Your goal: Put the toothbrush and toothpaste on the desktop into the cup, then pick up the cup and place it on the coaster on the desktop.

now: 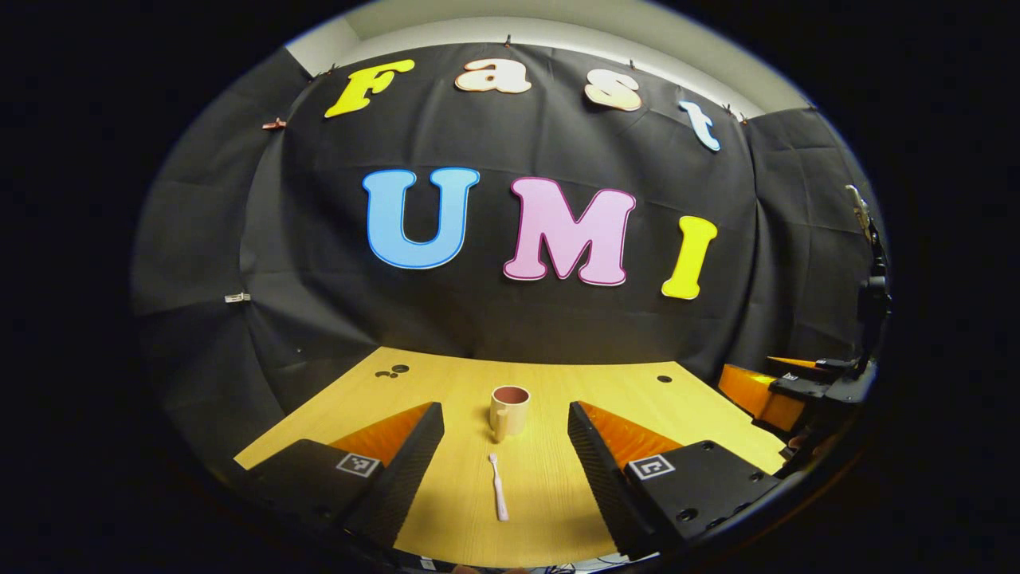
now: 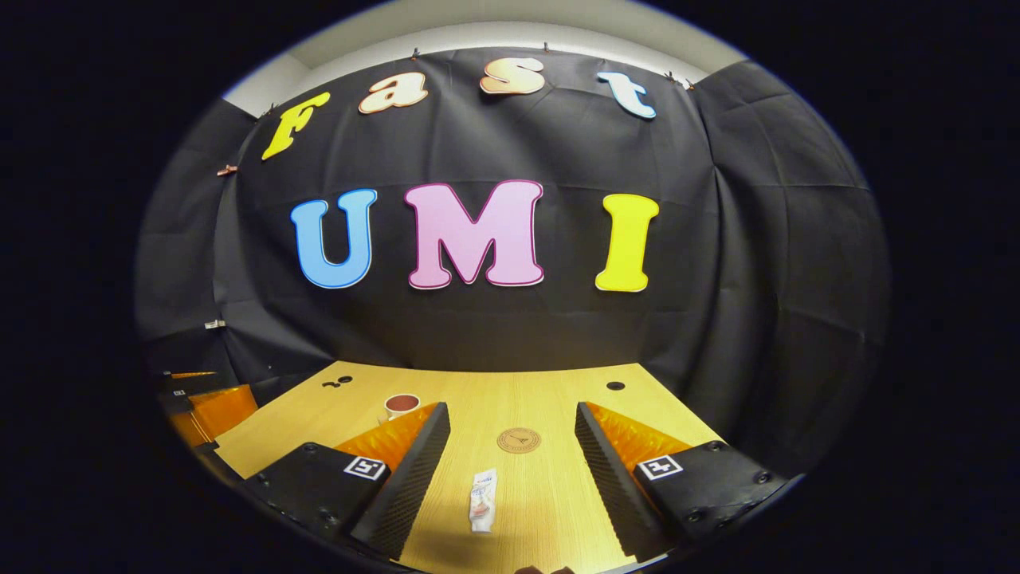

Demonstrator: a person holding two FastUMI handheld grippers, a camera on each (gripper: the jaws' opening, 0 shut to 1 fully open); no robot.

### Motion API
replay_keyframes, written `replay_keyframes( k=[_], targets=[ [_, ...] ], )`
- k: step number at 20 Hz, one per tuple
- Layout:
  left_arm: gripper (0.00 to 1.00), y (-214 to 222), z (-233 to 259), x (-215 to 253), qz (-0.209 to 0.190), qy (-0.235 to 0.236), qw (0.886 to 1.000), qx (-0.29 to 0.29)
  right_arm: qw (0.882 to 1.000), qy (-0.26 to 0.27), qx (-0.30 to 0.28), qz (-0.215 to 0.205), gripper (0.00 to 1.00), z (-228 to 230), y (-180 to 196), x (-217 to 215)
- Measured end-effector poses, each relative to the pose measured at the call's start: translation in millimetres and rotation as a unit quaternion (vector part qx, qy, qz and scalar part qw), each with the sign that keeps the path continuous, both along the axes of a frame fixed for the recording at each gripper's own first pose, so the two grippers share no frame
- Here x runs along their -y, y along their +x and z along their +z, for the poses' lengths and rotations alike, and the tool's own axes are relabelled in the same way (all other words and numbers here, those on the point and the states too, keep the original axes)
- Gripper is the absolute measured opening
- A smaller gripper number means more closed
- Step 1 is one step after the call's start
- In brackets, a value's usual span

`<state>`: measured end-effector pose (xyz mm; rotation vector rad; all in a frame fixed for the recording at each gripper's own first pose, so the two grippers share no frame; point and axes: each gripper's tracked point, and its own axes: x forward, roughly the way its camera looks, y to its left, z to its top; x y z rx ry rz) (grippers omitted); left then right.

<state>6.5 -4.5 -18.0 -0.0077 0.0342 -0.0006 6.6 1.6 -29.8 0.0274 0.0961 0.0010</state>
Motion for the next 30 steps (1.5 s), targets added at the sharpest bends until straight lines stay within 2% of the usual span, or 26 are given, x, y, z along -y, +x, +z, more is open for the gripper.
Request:
replay_keyframes(
  k=[7,11,17,23,30],
  targets=[
    [0.97,6.0,-1.2,-8.5,0.011,0.007,1.0,0.0,0.998,0.026,-0.063,0.001,0.98,-28.6,9.1,-0.2],
    [0.97,8.1,-9.7,-10.6,0.018,0.002,1.0,-0.014,0.996,0.006,-0.084,0.004,0.97,-44.3,17.8,3.3],
    [0.98,12.2,-19.6,-20.2,0.038,0.004,0.999,-0.03,0.991,-0.008,-0.132,0.033,0.97,-79.7,41.7,-18.2],
    [0.97,15.2,-35.7,-27.3,0.062,-0.009,0.996,-0.058,0.98,-0.034,-0.183,0.067,0.97,-117.5,64.9,-38.4],
    [0.98,17.2,-55.9,-44.8,0.115,-0.029,0.989,-0.089,0.958,-0.043,-0.271,0.087,0.98,-179.6,86.8,-47.9]
  ],
)
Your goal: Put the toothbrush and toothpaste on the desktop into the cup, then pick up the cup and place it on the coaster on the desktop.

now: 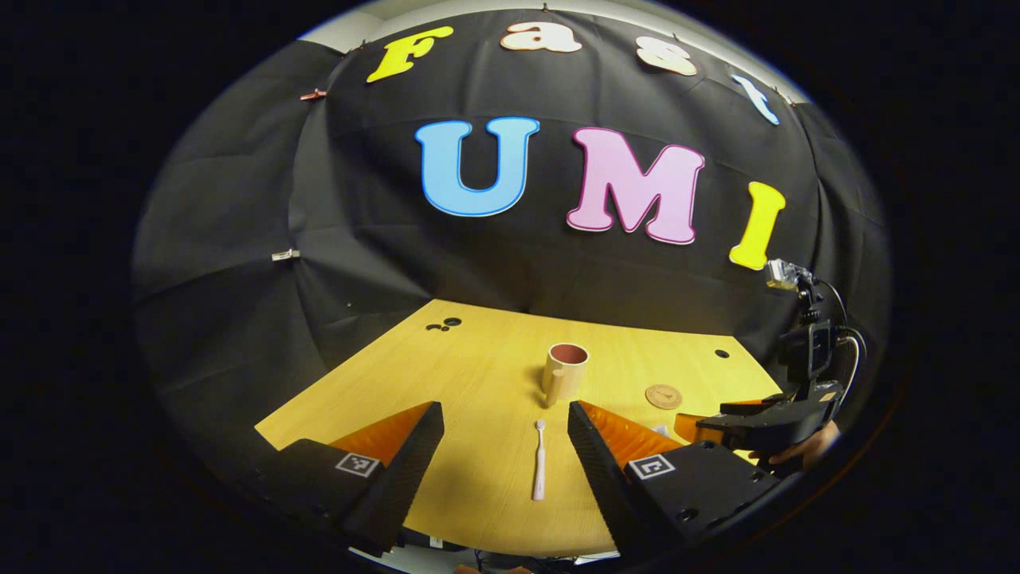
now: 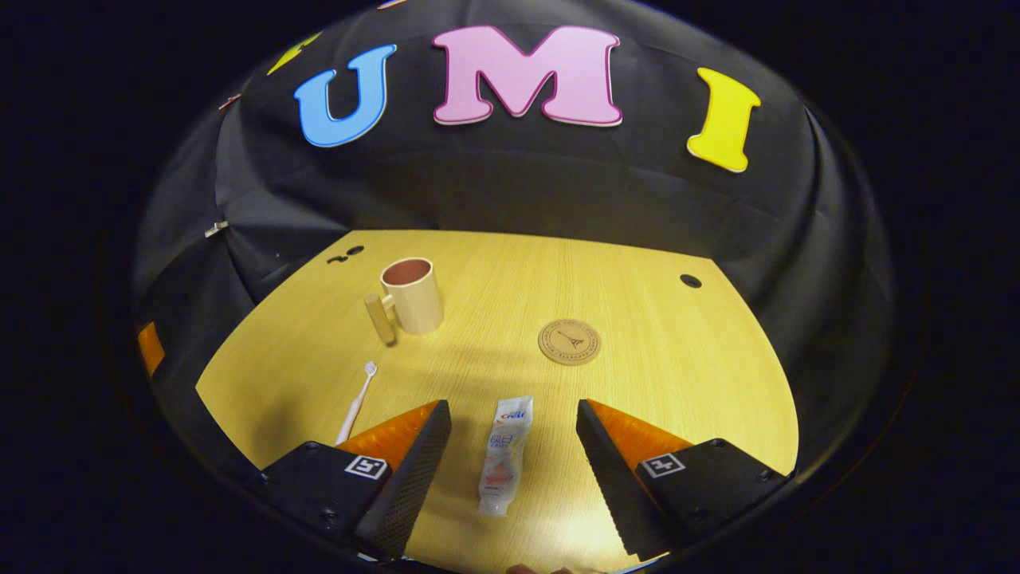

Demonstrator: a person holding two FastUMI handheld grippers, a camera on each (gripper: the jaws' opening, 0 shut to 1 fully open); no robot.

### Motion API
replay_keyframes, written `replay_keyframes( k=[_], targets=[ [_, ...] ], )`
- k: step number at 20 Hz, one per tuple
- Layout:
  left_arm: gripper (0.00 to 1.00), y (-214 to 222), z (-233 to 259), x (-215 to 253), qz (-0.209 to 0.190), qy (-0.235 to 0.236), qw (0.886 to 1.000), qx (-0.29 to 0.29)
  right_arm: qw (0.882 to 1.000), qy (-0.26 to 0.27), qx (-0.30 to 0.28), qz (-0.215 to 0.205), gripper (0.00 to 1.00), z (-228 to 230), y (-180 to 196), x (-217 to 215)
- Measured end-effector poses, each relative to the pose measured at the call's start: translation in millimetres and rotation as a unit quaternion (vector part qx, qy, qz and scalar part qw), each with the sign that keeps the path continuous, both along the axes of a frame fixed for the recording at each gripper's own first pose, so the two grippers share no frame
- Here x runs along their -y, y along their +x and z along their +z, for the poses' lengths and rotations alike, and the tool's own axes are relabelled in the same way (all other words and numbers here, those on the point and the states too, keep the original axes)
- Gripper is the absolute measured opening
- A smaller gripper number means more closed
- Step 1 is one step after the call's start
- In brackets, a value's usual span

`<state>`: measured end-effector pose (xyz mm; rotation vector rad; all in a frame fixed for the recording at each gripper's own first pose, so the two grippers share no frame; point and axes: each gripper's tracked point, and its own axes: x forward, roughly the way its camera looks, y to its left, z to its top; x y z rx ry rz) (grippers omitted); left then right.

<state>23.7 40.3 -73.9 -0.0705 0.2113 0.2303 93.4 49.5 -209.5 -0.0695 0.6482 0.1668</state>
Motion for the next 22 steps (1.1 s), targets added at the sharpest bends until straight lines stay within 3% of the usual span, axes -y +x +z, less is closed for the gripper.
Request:
replay_keyframes(
  k=[2,3,12,18,22],
  targets=[
    [0.98,-2.3,-3.1,-4.0,0.013,0.003,1.0,-0.006,1.0,-0.01,-0.025,0.003,0.94,-20.9,4.9,-2.1],
    [0.98,-2.2,-3.5,-6.6,0.019,0.004,1.0,-0.009,0.999,-0.016,-0.039,0.006,0.98,-30.6,6.4,-2.4],
    [0.98,-3.7,-16.3,-11.5,0.043,-0.002,0.998,-0.038,0.989,-0.073,-0.127,0.004,0.98,-99.7,9.2,5.8],
    [0.97,-5.6,-15.8,-11.1,0.039,-0.002,0.998,-0.04,0.983,-0.05,-0.176,0.004,0.98,-118.5,-4.3,-2.0],
    [0.98,-6.7,-16.8,-10.1,0.033,-0.001,0.998,-0.044,0.983,-0.034,-0.181,0.001,0.91,-119.8,-3.5,-7.7]
  ],
)
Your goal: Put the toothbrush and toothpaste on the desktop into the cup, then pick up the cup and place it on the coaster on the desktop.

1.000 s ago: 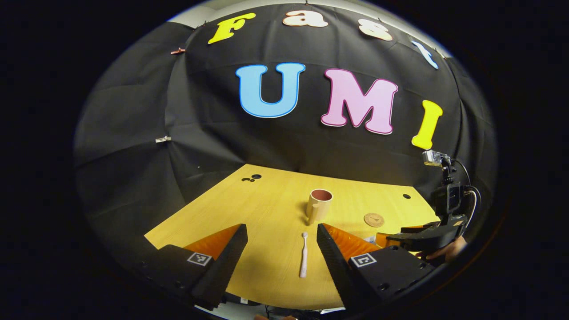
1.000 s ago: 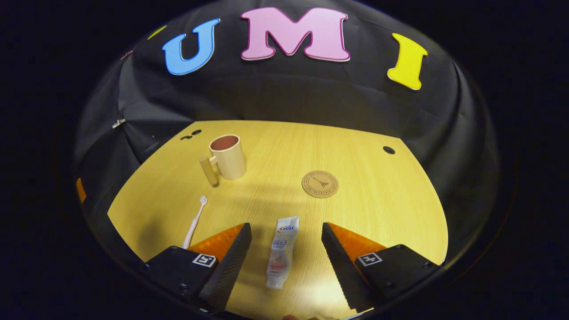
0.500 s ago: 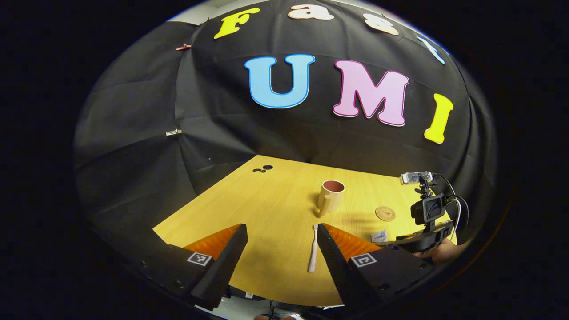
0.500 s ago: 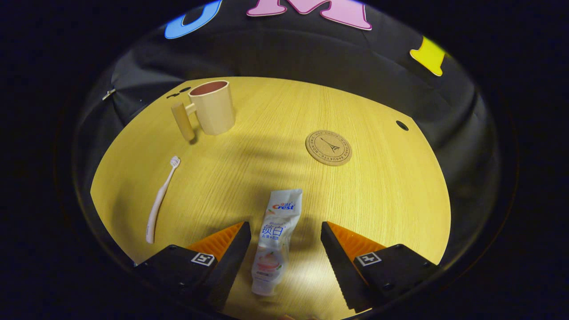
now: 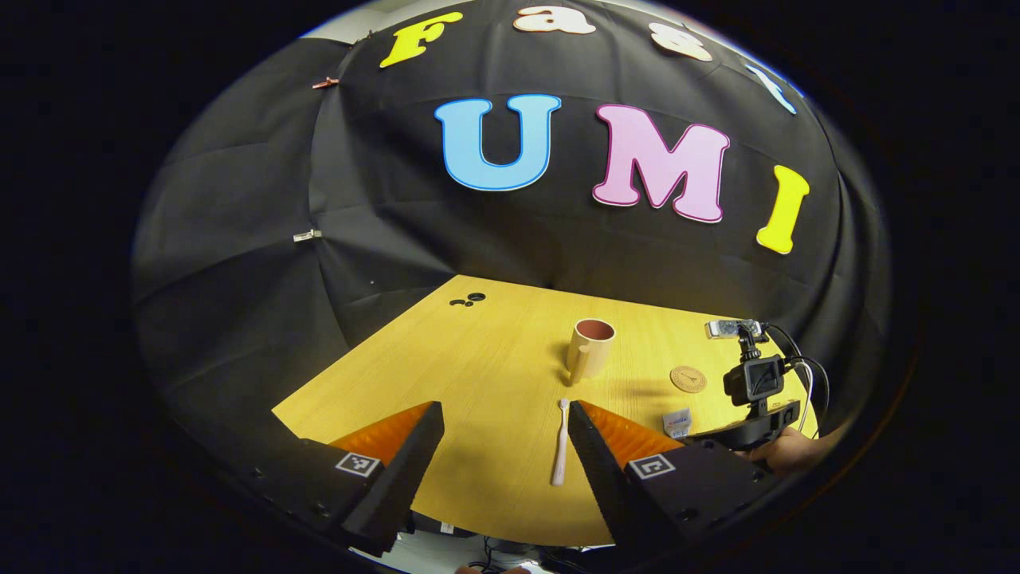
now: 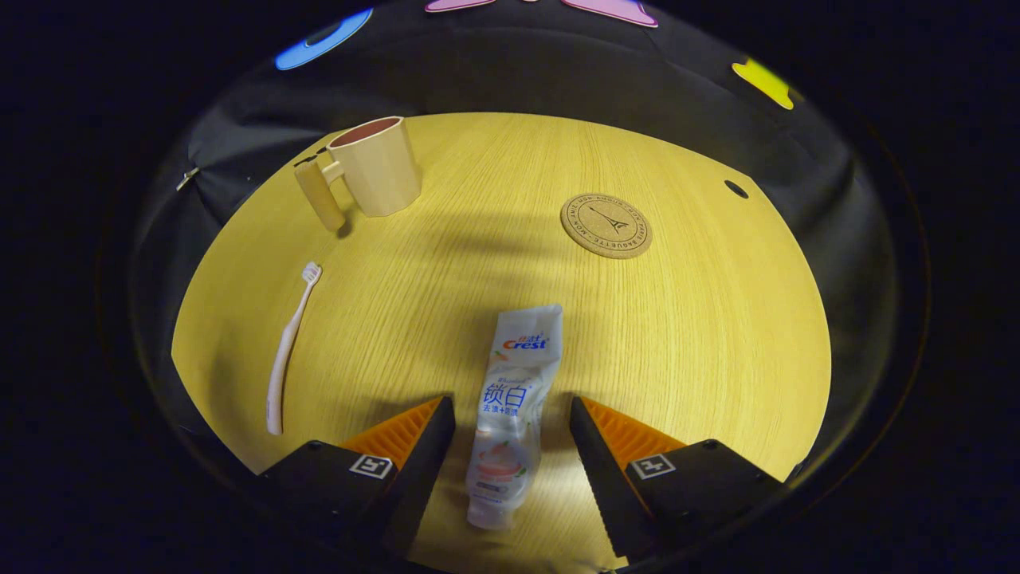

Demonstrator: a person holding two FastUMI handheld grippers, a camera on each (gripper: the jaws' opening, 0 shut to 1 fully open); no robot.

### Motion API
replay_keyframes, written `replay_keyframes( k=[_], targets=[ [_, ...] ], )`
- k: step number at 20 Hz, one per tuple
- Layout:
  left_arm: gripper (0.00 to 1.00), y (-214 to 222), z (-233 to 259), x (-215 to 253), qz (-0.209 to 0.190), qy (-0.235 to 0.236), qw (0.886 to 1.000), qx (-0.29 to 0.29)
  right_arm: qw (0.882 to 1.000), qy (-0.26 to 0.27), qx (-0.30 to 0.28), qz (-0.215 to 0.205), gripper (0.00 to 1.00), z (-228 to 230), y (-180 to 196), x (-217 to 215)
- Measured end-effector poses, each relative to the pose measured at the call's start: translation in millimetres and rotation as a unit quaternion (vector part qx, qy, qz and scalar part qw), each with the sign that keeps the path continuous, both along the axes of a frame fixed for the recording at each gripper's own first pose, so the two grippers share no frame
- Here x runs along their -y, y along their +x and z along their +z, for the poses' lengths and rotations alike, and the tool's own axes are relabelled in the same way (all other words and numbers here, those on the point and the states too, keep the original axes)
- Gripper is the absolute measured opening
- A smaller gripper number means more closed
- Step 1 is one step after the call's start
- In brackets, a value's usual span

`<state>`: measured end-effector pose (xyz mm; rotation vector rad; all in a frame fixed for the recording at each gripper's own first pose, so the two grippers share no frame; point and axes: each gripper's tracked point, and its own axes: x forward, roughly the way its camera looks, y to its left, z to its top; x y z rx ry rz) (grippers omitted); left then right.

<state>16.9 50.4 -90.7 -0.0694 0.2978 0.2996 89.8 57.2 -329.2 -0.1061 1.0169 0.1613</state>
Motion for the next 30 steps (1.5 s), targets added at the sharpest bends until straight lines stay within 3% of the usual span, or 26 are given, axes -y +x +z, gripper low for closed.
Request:
replay_keyframes(
  k=[2,4,5,6,11,12,13,14,22,26,30],
  targets=[
    [0.98,-0.6,-0.8,0.9,-0.002,-0.001,1.0,-0.004,1.0,0.0,0.0,0.003,0.84,-0.5,1.4,-2.7],
    [0.97,-1.1,0.1,1.5,-0.004,-0.003,1.0,-0.005,1.0,0.001,0.001,0.005,0.65,-1.3,1.0,-3.7],
    [0.98,-1.5,-1.0,1.9,-0.005,-0.003,1.0,-0.004,1.0,0.002,0.002,0.008,0.44,1.7,-0.4,-3.9],
    [0.98,-1.1,-0.4,1.4,-0.006,-0.002,1.0,-0.004,1.0,0.004,0.001,0.014,0.49,0.6,0.2,-3.7],
    [0.98,-2.8,-3.5,2.3,-0.005,-0.006,1.0,-0.01,0.999,0.043,-0.006,0.026,0.42,4.2,-0.3,-1.1],
    [0.98,-2.7,-3.3,2.5,-0.004,-0.008,1.0,-0.011,0.999,0.048,-0.008,0.017,0.37,5.5,-1.5,3.7],
    [0.98,-3.2,-4.9,2.6,-0.003,-0.01,1.0,-0.013,0.999,0.052,-0.001,0.003,0.22,6.6,2.4,7.7],
    [0.98,-3.0,-5.5,2.6,-0.001,-0.012,1.0,-0.016,0.998,0.056,-0.008,0.001,0.27,6.0,0.4,9.5],
    [0.97,-2.3,-16.5,7.9,-0.01,-0.011,0.999,-0.031,0.997,0.074,0.003,-0.012,0.27,21.8,-3.6,27.7],
    [0.97,16.7,-30.7,17.8,-0.051,-0.026,0.997,-0.051,0.996,0.085,0.032,-0.014,0.27,53.0,-1.4,43.1],
    [0.98,50.7,-67.4,29.5,-0.083,-0.064,0.989,-0.107,0.993,0.097,0.071,-0.007,0.27,89.8,1.0,56.5]
  ],
)
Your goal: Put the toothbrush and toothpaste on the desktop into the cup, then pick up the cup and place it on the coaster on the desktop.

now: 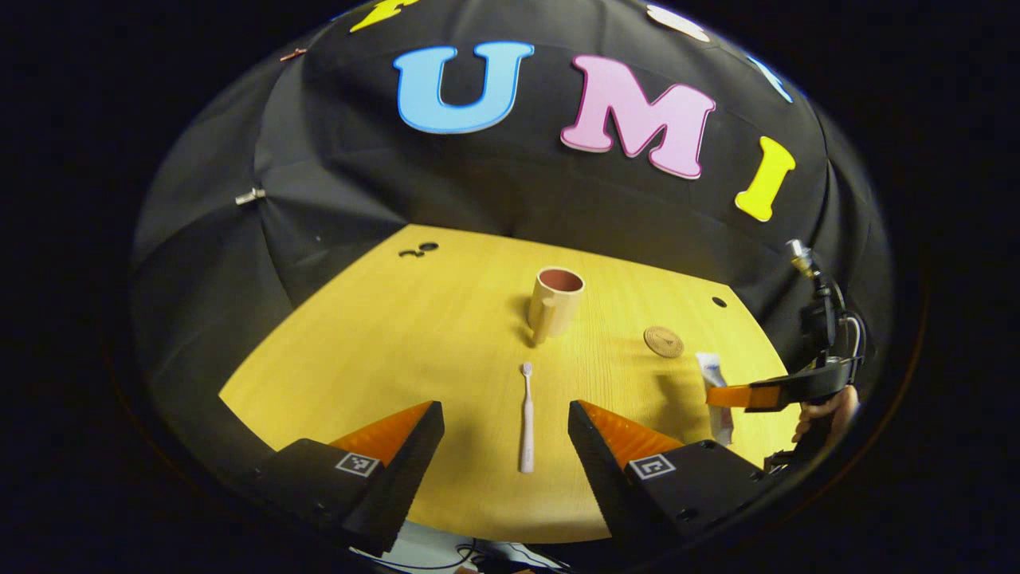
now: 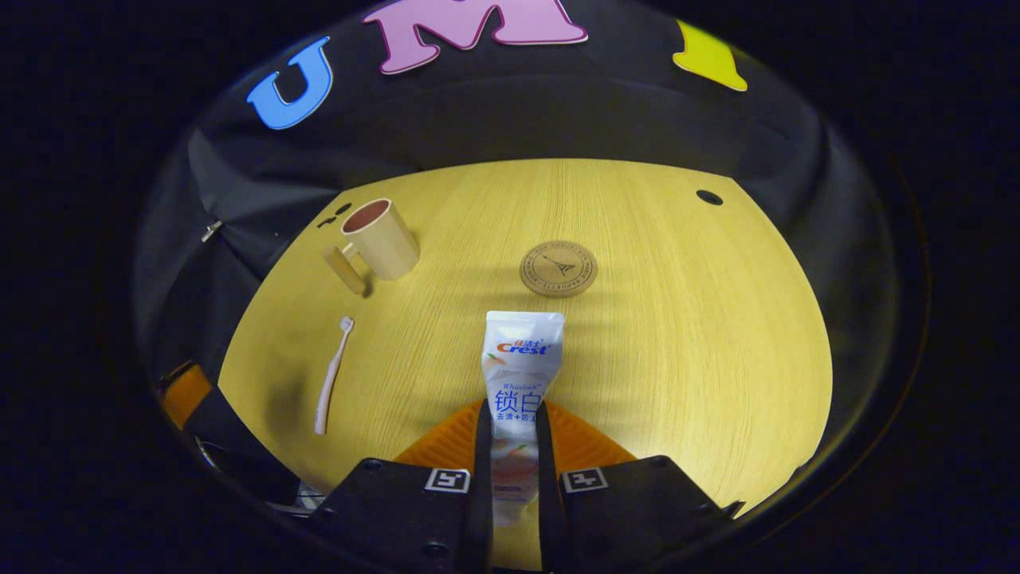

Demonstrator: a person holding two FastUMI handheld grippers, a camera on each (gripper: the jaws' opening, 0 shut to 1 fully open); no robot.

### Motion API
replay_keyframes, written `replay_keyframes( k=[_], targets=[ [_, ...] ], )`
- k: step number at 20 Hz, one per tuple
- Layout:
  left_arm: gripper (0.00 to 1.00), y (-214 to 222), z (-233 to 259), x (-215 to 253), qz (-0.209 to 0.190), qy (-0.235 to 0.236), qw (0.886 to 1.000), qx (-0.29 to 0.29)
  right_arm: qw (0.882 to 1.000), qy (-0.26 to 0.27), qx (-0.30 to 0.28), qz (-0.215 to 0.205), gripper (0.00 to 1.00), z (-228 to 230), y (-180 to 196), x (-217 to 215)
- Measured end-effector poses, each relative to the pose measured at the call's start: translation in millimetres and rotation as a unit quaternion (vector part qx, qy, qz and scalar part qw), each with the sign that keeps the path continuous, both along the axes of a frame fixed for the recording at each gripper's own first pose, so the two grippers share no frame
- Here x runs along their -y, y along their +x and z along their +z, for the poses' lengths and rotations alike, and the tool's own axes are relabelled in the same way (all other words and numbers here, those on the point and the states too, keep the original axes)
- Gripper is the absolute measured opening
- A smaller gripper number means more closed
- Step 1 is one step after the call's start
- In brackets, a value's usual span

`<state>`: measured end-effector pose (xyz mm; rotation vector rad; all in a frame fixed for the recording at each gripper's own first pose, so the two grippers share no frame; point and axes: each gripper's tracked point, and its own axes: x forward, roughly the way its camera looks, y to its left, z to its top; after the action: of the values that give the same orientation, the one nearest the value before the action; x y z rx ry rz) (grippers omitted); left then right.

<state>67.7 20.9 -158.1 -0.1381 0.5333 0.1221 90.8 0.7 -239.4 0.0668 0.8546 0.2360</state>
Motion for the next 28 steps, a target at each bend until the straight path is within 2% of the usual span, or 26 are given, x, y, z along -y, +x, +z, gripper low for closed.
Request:
replay_keyframes(
  k=[4,8,10,13,18,20,22,23,24,25,28],
  targets=[
    [0.98,27.4,-52.6,12.1,-0.015,-0.023,0.996,-0.083,0.999,0.03,0.036,-0.007,0.27,35.0,-0.4,6.0],
    [0.98,57.4,-85.6,15.3,-0.036,0.014,0.99,-0.137,0.997,0.046,0.062,-0.012,0.27,57.9,-0.4,13.5],
    [0.98,70.5,-92.2,13.7,-0.037,0.035,0.988,-0.146,0.996,0.057,0.068,-0.018,0.27,61.8,-3.1,16.9],
    [0.97,82.0,-103.8,17.6,-0.04,0.041,0.984,-0.17,0.995,0.052,0.077,-0.022,0.27,58.7,-6.0,23.9],
    [0.87,89.1,-125.7,14.0,-0.039,0.045,0.975,-0.213,0.995,0.062,0.071,-0.027,0.27,53.7,-11.4,25.9],
    [0.88,89.4,-131.3,12.9,-0.038,0.041,0.973,-0.223,0.995,0.065,0.071,-0.031,0.27,52.6,-9.1,27.8],
    [0.81,88.9,-133.5,11.3,-0.04,0.042,0.971,-0.231,0.995,0.068,0.069,-0.034,0.27,52.5,-6.5,28.6],
    [0.83,88.5,-132.9,11.7,-0.044,0.043,0.97,-0.236,0.995,0.068,0.07,-0.035,0.27,53.0,-4.8,30.5],
    [0.74,88.9,-132.9,12.4,-0.052,0.046,0.968,-0.242,0.995,0.067,0.072,-0.035,0.27,53.4,-2.1,31.3],
    [0.75,87.9,-133.2,13.4,-0.06,0.049,0.966,-0.247,0.994,0.067,0.073,-0.035,0.27,53.8,1.0,32.1],
    [0.4,86.8,-134.2,19.5,-0.077,0.055,0.961,-0.261,0.995,0.068,0.072,-0.032,0.27,53.7,8.5,31.0]
  ],
)
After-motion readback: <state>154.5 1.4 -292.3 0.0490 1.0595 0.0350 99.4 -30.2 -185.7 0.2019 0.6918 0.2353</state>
